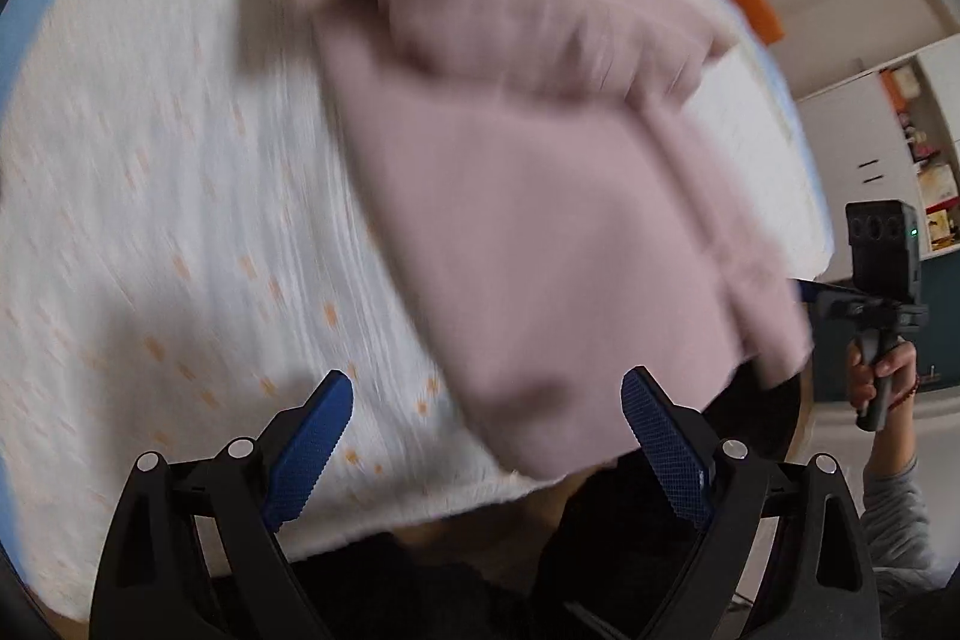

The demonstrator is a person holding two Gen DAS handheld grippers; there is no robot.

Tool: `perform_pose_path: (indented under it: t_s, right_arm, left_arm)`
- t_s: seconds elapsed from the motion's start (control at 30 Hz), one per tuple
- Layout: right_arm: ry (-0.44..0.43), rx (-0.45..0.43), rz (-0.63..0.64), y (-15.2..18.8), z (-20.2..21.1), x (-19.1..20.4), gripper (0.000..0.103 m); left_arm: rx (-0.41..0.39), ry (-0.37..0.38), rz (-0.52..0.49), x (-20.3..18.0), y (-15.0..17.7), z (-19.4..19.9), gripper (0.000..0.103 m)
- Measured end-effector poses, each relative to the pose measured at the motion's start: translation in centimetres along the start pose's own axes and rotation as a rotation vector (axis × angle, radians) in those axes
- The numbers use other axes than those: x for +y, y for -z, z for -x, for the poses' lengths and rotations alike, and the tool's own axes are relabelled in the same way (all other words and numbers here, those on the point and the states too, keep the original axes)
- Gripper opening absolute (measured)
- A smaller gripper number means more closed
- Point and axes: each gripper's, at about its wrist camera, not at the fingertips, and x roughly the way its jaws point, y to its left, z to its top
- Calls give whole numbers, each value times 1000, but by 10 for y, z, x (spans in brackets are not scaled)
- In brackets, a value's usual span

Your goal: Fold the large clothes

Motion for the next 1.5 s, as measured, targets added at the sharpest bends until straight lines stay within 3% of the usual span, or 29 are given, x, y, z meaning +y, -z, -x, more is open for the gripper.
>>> perform_pose_path:
  t_s: [0.07, 0.13, 0.2, 0.27, 0.37, 0.4, 0.43, 0.5, 0.53, 0.57, 0.6, 0.63, 0.83, 0.97, 1.1, 1.17, 1.27, 1.37, 1.5]
  right_arm:
    - [-55, 41, -70, 3, -12, -12, 73]
    - [-76, 53, -100, 3, -20, -17, 73]
    - [-174, 58, -141, 0, -27, -18, 71]
    - [-258, 56, -178, -2, -34, -15, 66]
    - [-309, 29, -179, -6, -38, -9, 32]
    - [-329, 17, -185, -9, -39, -8, 29]
    - [-340, 8, -187, -9, -40, -7, 27]
    - [-383, -29, -179, -16, -33, -3, 24]
    - [-407, -42, -173, -20, -28, -2, 23]
    - [-433, -59, -166, -23, -24, 1, 23]
    - [-459, -78, -157, -28, -21, 5, 23]
    - [-478, -88, -147, -32, -17, 9, 23]
    - [-570, -196, -91, -68, 6, 36, 19]
    - [-633, -303, -61, -108, 27, 55, 12]
    - [-618, -352, -37, -159, 30, 63, 9]
    - [-604, -397, -28, -179, 34, 61, 9]
    - [-547, -412, 56, -189, 40, 67, 17]
    - [-438, -467, 239, -169, 68, 69, 93]
    - [-167, -534, 483, -125, 83, 63, 93]
  left_arm:
    - [36, 43, 36, 4, 6, -16, 92]
    - [30, 29, 35, 4, 7, -22, 93]
    - [26, 53, 53, 3, 7, -21, 94]
    - [36, 128, 96, 4, 7, -20, 94]
    - [59, 269, 168, 11, 8, -23, 94]
    - [75, 323, 195, 11, 9, -27, 93]
    - [87, 362, 214, 12, 10, -30, 81]
    - [92, 383, 248, 16, 12, -35, 72]
    - [88, 400, 261, 19, 15, -36, 60]
    - [78, 436, 286, 24, 16, -36, 50]
    - [66, 500, 320, 30, 17, -35, 25]
    - [51, 577, 362, 36, 17, -32, 22]
    - [-66, 706, 349, 29, 0, 5, 20]
    - [-166, 779, 343, 25, -31, 37, 20]
    - [-273, 808, 375, 33, -77, 54, 19]
    - [-287, 822, 412, 43, -100, 50, 19]
    - [-291, 830, 429, 51, -119, 41, 19]
    - [-284, 868, 425, 59, -115, 34, 19]
    - [-278, 875, 451, 73, -113, 24, 20]
